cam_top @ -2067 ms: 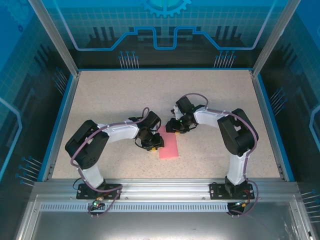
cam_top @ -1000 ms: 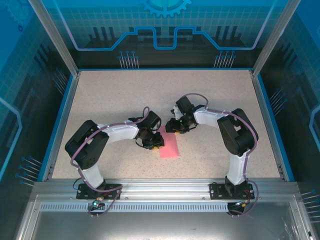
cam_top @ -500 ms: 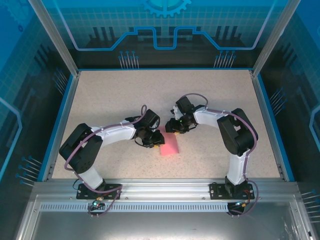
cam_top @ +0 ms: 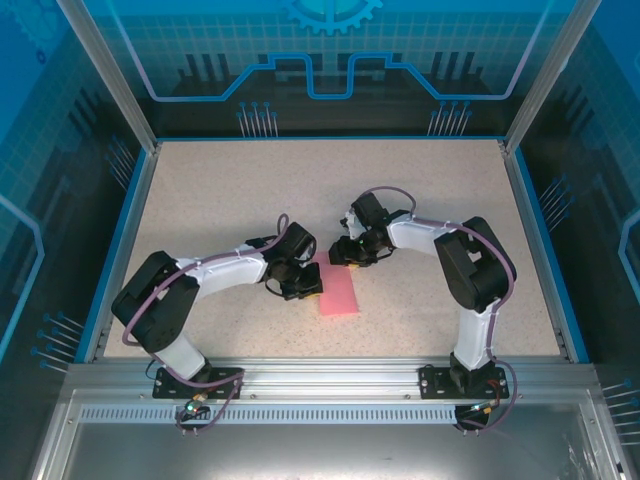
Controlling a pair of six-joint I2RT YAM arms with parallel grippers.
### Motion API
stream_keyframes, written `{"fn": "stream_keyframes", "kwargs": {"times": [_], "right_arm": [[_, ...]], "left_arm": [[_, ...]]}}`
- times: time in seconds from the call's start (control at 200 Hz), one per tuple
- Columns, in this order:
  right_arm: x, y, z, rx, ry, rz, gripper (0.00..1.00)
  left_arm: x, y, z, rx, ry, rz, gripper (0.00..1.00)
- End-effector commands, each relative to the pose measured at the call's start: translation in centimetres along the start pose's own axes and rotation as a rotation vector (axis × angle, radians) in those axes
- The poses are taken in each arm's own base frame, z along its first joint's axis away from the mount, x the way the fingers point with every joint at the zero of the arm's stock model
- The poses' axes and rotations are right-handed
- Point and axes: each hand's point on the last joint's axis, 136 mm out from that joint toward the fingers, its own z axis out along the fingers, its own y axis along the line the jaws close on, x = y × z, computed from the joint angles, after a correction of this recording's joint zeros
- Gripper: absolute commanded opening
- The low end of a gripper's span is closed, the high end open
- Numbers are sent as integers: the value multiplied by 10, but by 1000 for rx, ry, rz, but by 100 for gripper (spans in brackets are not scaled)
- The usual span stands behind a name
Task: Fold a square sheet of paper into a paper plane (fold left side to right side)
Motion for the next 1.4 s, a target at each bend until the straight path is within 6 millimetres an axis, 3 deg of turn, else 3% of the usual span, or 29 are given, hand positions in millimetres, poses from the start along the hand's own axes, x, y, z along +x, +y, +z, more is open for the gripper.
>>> {"fn": "stream_keyframes", "kwargs": {"times": [0.0,0.135,0.27,0.355,0.415,0.54,0.715,0.875,1.286,1.391], "right_arm": [[-6,19,-18,-22,-69,-85,52],[-10,25,-45,-1,-155,-156,64],[0,22,-71,48,-233,-235,68],[16,23,-90,63,-299,-308,70],[39,19,-94,91,-322,-367,72],[78,29,-107,151,-389,-550,78],[127,46,-98,186,-415,-755,80],[150,55,-78,286,-397,-931,81],[142,71,-29,383,-313,-1100,78],[138,73,-21,401,-290,-1115,71]], "left_arm": [[10,1,-3,6,26,-35,3],[10,1,-3,9,27,-57,0],[10,-2,-4,21,26,-82,0],[10,-4,-6,28,28,-95,0],[10,-7,-6,37,33,-104,0],[12,-10,-7,52,51,-124,0],[11,-14,-8,76,72,-149,0],[12,-16,-7,92,86,-164,0],[9,-17,-8,99,94,-172,0],[10,-17,-8,101,98,-169,0]]}}
